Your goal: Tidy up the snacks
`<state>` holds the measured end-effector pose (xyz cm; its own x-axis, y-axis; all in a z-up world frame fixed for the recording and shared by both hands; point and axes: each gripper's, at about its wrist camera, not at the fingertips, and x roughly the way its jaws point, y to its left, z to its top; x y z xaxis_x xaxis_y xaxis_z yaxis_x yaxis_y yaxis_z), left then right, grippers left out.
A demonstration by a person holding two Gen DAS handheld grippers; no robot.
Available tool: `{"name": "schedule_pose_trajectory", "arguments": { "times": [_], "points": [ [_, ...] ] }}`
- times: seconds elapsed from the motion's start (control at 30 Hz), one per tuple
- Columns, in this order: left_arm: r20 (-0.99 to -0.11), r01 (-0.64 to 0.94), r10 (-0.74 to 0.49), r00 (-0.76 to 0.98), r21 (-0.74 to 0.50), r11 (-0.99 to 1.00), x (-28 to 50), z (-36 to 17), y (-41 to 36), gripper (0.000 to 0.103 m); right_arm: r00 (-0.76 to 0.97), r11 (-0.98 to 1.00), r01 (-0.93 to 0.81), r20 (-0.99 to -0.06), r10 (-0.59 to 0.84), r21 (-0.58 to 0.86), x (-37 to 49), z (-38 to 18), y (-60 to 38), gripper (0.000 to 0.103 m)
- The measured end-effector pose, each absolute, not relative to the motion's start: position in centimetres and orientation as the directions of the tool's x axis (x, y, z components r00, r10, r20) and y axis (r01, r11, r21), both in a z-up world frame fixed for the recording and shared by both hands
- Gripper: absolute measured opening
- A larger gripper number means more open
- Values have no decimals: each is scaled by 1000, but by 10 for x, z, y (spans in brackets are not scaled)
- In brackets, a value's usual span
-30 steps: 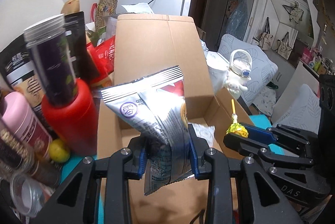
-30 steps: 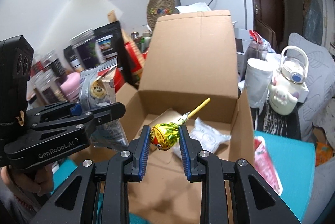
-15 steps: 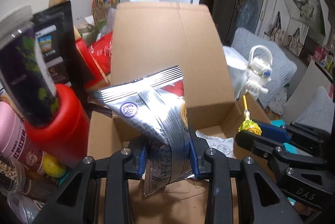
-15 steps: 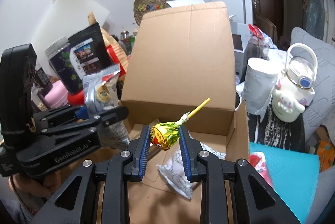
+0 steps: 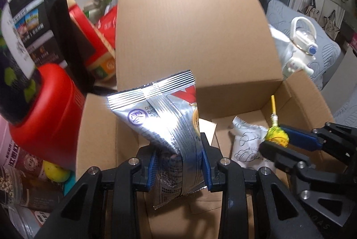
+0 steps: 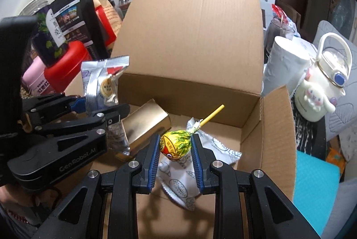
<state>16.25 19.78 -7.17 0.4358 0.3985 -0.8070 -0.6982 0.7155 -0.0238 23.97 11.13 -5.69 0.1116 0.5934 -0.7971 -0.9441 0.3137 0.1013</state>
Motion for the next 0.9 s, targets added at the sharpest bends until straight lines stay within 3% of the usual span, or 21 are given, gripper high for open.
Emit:
{"name": "schedule_pose_trajectory", "arguments": {
  "times": [0.23,0.4,0.57,0.9],
  "points": [
    [-834,-720,393,388,-8,694,167,-81,204,35,121,322,-942,-804,582,91,239,-59,111,28],
    [-835,-729,418,358,30,684,170,-84,201,39,140,348,-934,-814,563,81,242,-60,110,41],
    [-832,-733,439,339,59,678,172,-81,195,47,164,363,-929,-808,566,66,239,-51,102,41],
    [-798,-730,466,382,48,681,155,-52,178,49,181,375,-924,-783,595,71,228,-27,78,41]
  ]
}}
